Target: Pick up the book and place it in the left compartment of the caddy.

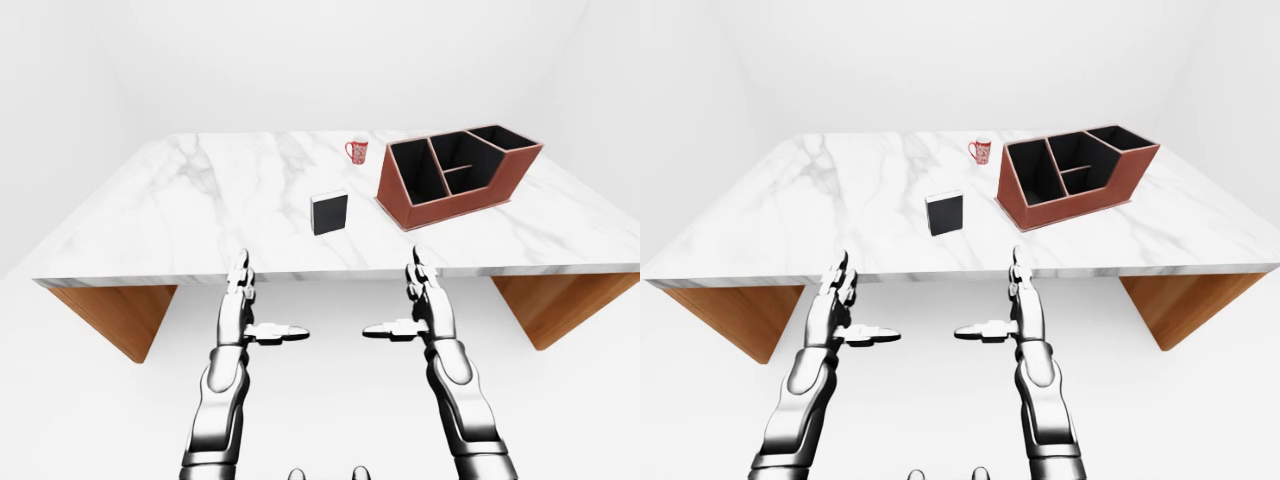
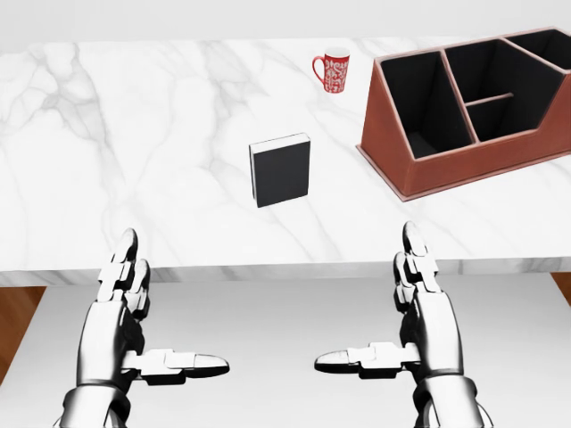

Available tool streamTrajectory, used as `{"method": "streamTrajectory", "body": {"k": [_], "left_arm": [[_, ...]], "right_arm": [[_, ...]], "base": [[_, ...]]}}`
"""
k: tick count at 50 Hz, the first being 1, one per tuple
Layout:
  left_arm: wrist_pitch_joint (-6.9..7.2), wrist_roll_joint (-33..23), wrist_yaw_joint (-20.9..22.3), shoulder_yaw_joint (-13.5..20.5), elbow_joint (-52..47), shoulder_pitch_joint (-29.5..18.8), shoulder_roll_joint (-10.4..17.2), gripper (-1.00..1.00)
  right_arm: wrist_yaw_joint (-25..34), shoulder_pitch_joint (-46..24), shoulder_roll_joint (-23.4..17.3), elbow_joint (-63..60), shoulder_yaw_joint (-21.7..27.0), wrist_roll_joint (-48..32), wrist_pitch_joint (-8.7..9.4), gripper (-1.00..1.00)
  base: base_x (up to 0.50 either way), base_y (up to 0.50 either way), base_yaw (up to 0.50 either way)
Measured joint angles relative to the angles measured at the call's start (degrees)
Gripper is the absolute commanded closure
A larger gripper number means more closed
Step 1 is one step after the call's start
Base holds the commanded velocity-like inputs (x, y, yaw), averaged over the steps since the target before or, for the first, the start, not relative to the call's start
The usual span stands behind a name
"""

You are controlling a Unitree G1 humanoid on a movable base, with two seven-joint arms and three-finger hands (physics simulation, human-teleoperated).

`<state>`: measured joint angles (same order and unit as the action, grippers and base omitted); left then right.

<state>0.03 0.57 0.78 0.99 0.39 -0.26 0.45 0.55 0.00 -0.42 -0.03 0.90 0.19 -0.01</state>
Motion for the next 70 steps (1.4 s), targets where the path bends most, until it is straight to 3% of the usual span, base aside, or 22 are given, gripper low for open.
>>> {"method": "streamTrajectory", "body": {"k": [35, 46, 55, 70], "left_arm": [[-1.78, -0.6, 1.1, 1.1, 2.3, -0.7, 0.7, -1.0], [-2.14, -0.9, 1.0, 1.1, 2.9, -0.9, 0.8, -1.0], [-1.3, -0.9, 0.7, 1.0, 1.5, -0.4, 0.7, -1.0], [-1.03, -0.8, 0.7, 1.2, 1.6, -0.5, 0.7, -1.0]], "right_arm": [[-1.2, 2.1, -1.0, -6.3, 4.2, 2.1, 1.17, -1.0], [-1.2, 4.1, -1.4, -12.8, 8.1, 4.5, 3.23, -1.0], [-0.9, 5.6, -1.7, -17.7, 12.4, 6.8, 5.01, -1.0], [0.6, 7.8, -1.6, -26.5, 20.9, 10.7, 5.01, -1.0]], "base": [[0.0, 0.0, 0.0], [0.0, 0.0, 0.0], [0.0, 0.0, 0.0], [0.0, 0.0, 0.0]]}}
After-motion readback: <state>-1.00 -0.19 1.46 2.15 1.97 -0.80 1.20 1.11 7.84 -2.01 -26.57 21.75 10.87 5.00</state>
